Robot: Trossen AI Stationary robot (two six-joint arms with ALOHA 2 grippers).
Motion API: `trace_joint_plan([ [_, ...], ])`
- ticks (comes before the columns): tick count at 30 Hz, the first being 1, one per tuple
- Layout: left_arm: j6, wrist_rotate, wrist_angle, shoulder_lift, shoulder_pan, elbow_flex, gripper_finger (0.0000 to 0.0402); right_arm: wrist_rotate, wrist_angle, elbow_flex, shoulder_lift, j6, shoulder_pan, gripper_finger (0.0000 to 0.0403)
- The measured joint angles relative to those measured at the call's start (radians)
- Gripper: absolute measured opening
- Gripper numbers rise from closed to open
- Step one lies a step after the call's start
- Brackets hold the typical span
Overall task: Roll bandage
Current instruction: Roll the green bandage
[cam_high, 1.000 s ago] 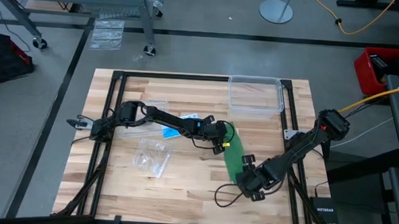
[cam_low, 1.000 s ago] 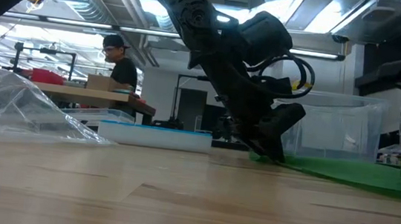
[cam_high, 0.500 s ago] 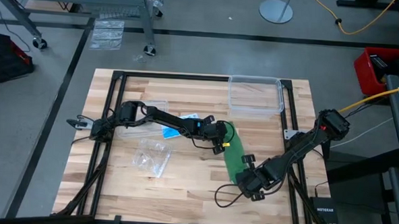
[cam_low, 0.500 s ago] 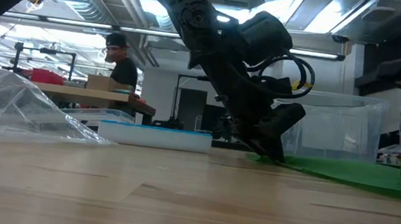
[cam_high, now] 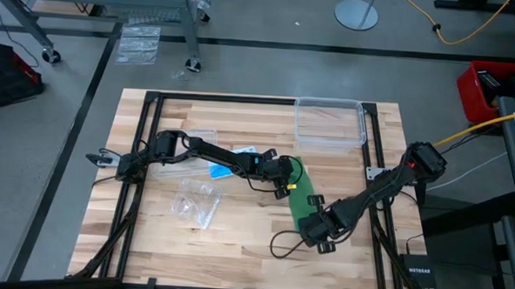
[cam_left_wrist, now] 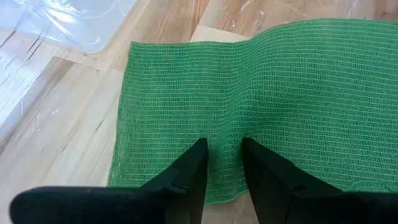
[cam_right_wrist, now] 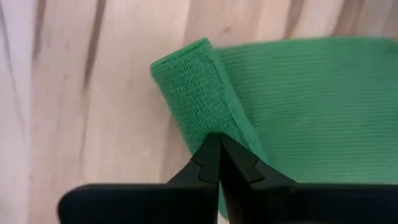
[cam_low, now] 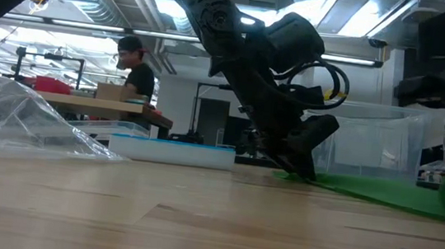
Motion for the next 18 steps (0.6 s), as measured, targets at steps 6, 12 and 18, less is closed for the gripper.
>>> trace_joint_plan([
  [6,0.0,0.001,0.0,0.0,0.0,0.0,0.0095,0.076,0.007,-0.003,0.006,-0.018,-0.047,0.0005],
  [12,0.0,-0.001,-0.001,0.0,-0.007,0.0,0.0095,0.073,-0.019,-0.006,0.007,-0.033,-0.094,0.0003],
  [18,0.0,-0.001,-0.011,0.0,-0.015,0.0,0.0095,0.104,-0.084,-0.008,0.008,-0.034,-0.143,0.0004],
])
